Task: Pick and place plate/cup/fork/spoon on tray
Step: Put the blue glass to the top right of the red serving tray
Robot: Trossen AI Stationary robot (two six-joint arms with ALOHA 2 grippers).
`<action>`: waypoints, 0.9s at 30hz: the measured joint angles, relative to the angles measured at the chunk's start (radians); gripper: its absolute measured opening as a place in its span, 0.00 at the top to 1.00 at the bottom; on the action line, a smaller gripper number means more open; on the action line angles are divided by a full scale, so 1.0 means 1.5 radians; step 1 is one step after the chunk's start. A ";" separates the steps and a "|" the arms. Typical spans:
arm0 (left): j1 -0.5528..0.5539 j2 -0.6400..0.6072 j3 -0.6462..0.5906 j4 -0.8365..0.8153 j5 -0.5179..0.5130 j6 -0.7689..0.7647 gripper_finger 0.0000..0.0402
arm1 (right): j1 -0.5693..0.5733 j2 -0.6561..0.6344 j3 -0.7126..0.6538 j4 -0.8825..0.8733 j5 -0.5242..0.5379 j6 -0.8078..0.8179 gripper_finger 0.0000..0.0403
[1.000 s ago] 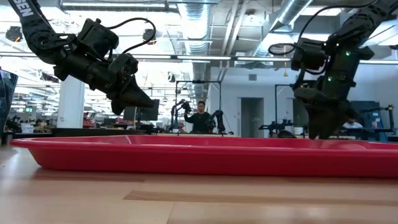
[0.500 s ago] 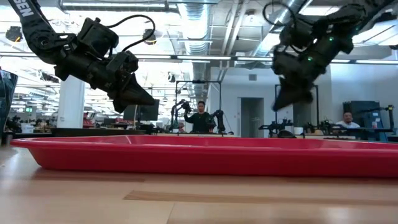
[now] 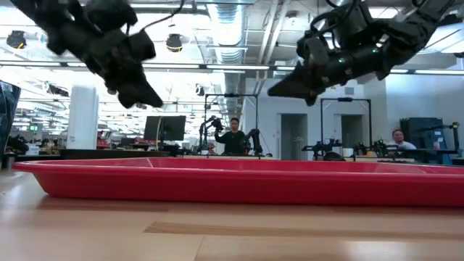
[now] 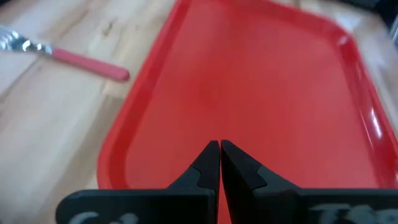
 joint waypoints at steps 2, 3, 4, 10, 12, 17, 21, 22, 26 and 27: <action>-0.057 -0.022 0.034 -0.095 -0.057 -0.033 1.00 | 0.008 0.024 0.000 0.038 -0.001 -0.011 0.96; -0.086 -0.028 0.055 -0.145 -0.083 -0.056 1.00 | 0.012 0.035 0.000 0.049 -0.001 -0.012 0.96; -0.117 -0.033 0.075 -0.198 -0.111 -0.083 1.00 | 0.015 0.044 0.000 0.055 -0.001 -0.012 0.96; -0.297 -0.016 0.226 -0.508 -0.230 -0.291 1.00 | 0.040 0.086 0.000 0.094 -0.005 -0.020 0.97; -0.348 -0.001 0.271 -0.597 -0.236 -0.362 0.99 | 0.038 0.085 0.000 0.089 -0.006 -0.019 0.97; -0.450 0.056 0.360 -0.765 -0.225 -0.526 0.91 | 0.037 0.083 0.000 0.129 -0.005 -0.020 0.95; -0.525 0.106 0.391 -0.839 -0.184 -0.625 0.80 | 0.037 0.083 0.000 0.138 -0.005 -0.033 0.96; -0.545 0.116 0.392 -0.843 -0.175 -0.646 0.77 | 0.036 0.083 0.000 0.144 -0.005 -0.035 0.96; -0.613 0.159 0.392 -0.841 -0.175 -0.718 0.67 | 0.032 0.083 0.001 0.160 -0.005 -0.035 0.97; -0.624 0.170 0.392 -0.842 -0.183 -0.733 0.65 | 0.032 0.083 0.001 0.160 -0.005 -0.035 0.97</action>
